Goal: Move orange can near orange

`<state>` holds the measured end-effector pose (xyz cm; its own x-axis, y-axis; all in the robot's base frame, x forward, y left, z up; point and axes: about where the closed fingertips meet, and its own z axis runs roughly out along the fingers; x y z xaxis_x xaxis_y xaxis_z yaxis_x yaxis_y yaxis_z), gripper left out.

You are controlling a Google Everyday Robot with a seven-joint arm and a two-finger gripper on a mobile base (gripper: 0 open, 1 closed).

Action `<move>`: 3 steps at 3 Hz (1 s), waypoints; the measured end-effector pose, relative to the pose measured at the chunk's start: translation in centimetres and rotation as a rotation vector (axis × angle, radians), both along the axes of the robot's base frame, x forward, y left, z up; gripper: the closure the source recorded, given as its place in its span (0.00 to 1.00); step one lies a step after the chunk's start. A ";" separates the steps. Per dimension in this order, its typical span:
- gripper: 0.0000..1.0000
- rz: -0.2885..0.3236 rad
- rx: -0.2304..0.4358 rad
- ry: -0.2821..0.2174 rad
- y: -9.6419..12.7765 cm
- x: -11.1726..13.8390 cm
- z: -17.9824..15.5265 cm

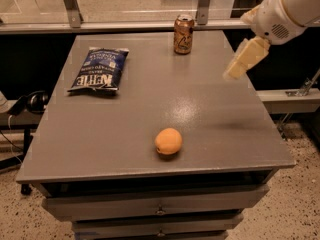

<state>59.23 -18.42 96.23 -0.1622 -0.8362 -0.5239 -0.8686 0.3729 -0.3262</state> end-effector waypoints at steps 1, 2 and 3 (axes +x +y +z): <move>0.00 -0.060 0.166 -0.072 -0.2 5.3 -0.8; 0.00 -0.122 0.346 -0.125 0.9 10.5 -2.2; 0.00 -0.169 0.466 -0.163 2.1 14.8 -3.1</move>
Offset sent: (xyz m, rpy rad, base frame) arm 0.1641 0.0117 -0.0309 0.5538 -0.1985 -0.2056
